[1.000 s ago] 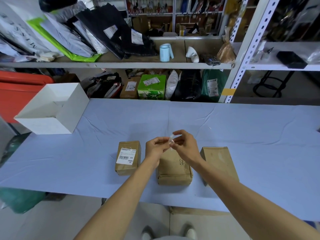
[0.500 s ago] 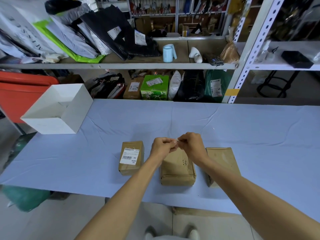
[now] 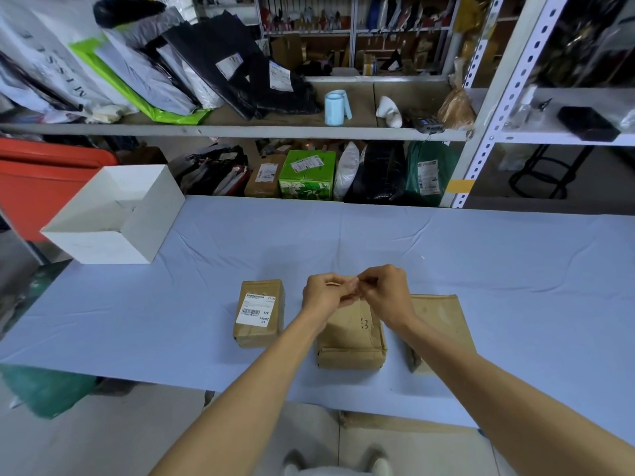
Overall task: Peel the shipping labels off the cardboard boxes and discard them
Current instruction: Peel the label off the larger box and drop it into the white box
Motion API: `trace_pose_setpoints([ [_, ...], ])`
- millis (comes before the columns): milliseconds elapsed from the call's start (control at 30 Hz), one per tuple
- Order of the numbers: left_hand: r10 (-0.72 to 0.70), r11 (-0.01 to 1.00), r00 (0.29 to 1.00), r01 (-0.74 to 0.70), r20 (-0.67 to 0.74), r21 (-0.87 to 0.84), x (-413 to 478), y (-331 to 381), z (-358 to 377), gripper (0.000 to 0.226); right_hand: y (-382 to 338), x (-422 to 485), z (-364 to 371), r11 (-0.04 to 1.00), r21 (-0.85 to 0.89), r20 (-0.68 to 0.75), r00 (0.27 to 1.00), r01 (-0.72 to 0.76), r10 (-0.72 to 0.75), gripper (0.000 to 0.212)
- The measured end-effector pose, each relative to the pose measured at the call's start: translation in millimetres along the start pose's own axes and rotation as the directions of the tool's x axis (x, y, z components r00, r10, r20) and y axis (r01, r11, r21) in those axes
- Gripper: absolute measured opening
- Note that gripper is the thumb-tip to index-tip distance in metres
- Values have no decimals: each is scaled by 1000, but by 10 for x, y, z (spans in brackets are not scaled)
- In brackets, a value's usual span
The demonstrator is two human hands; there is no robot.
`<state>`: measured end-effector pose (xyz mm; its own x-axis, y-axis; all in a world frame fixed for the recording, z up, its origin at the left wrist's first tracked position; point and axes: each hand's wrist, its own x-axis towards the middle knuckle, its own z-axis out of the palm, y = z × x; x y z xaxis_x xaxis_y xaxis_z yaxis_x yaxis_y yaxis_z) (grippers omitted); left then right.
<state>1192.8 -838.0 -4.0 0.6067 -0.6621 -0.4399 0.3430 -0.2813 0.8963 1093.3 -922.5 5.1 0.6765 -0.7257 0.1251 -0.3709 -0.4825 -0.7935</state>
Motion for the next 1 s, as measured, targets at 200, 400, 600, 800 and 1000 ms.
trace_pose_setpoints([
  [200,87,994,986,-76,-144,77,46,-54,-69,13,-18,40,-22,1000,-20,183,983,0,4,19],
  [400,176,964,976,-145,-126,224,29,-77,-81,19,-3,74,-62,999,47,196,981,5,-15,11],
  [600,74,985,992,-57,-105,161,89,-7,-145,11,-62,78,-16,996,56,226,971,68,-79,13],
  [800,4,1000,998,-6,-58,-22,61,-4,-159,5,-64,149,-45,998,0,216,974,66,-65,13],
  [1000,129,990,991,-125,-46,69,17,-18,-152,5,-2,135,-37,999,-31,184,982,44,-38,10],
])
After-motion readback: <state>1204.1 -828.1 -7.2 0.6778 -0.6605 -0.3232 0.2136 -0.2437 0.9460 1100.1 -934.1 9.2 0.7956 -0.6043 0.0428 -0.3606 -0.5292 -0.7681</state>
